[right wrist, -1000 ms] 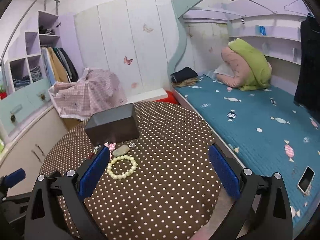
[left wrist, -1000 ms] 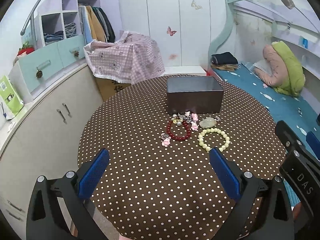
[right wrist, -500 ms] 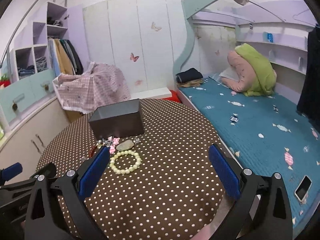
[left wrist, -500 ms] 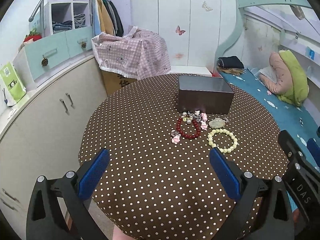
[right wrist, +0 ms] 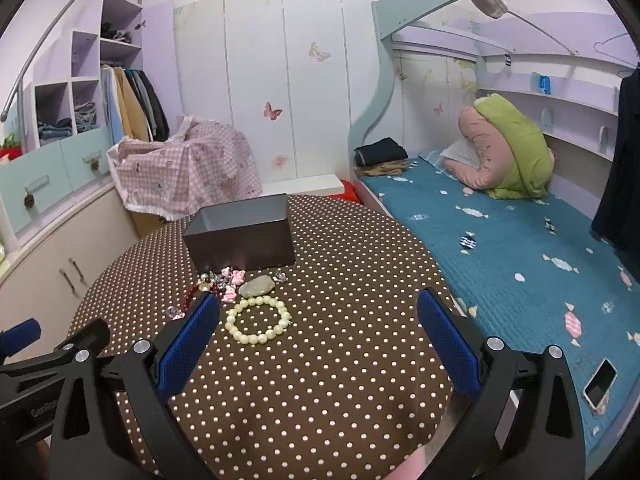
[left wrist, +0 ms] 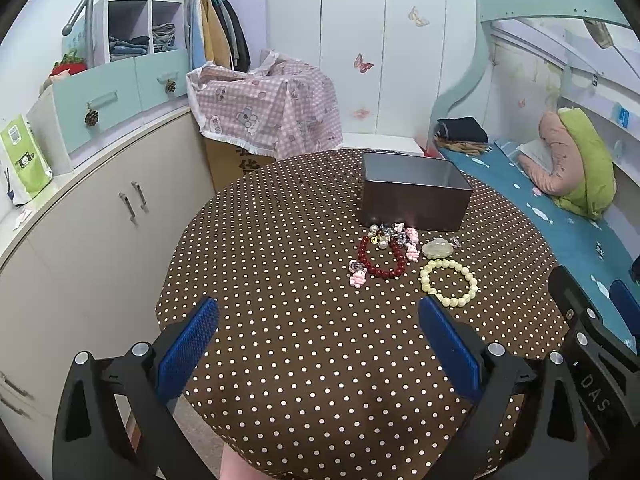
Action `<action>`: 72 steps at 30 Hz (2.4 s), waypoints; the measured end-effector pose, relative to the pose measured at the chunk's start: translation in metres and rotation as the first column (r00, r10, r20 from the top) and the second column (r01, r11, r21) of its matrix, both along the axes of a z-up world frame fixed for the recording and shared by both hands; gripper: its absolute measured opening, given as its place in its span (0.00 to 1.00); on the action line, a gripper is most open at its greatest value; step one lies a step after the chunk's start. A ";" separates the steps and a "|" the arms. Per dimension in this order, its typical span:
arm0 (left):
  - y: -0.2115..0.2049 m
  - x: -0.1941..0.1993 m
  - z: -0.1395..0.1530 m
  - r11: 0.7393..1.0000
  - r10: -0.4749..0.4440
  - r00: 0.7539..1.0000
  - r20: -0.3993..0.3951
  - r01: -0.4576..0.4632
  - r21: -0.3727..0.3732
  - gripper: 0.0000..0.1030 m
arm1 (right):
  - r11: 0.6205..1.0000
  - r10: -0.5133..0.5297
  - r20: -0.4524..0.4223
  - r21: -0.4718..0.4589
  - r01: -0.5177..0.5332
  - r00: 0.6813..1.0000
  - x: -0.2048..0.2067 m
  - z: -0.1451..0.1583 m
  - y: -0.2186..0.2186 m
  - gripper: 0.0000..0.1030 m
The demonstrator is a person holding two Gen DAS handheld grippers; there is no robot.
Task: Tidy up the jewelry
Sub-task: 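Move both tools toward the jewelry pile beside the grey tin box, then grasp the pink bunny charm with the left tool while the right tool grasps the cream bead bracelet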
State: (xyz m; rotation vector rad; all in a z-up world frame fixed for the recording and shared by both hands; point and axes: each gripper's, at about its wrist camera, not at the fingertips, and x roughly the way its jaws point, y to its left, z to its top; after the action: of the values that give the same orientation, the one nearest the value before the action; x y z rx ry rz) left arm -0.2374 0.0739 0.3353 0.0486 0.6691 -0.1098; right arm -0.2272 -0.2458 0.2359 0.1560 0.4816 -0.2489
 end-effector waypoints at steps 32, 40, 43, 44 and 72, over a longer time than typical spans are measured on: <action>-0.109 -0.020 -0.027 0.995 0.101 0.995 -0.001 -0.101 0.011 0.93 | 0.999 0.028 -0.003 0.016 -0.028 1.000 0.002 0.002 -0.001 0.93; -0.117 -0.003 -0.044 0.996 0.085 0.996 -0.016 -0.085 -0.016 0.93 | 0.999 0.034 -0.017 0.027 -0.034 0.999 0.008 -0.002 -0.004 0.93; -0.116 0.005 -0.051 0.997 0.070 0.997 -0.024 -0.070 -0.026 0.93 | 0.999 0.035 -0.037 0.034 -0.034 0.999 0.017 -0.006 -0.007 0.93; -0.117 0.007 -0.054 0.998 0.059 0.998 -0.030 -0.060 -0.033 0.93 | 0.999 0.037 -0.043 0.037 -0.035 0.998 0.020 -0.008 -0.009 0.93; -0.144 0.121 -0.133 0.998 -0.019 0.951 -0.308 0.039 0.058 0.64 | 0.974 0.177 -0.316 0.193 -0.120 0.932 0.133 -0.084 -0.025 0.93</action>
State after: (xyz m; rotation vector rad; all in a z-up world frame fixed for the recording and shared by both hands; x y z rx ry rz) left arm -0.1163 -0.0698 0.2021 0.1038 0.9841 -0.1258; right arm -0.0941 -0.2706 0.1519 0.2462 0.8486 -0.0827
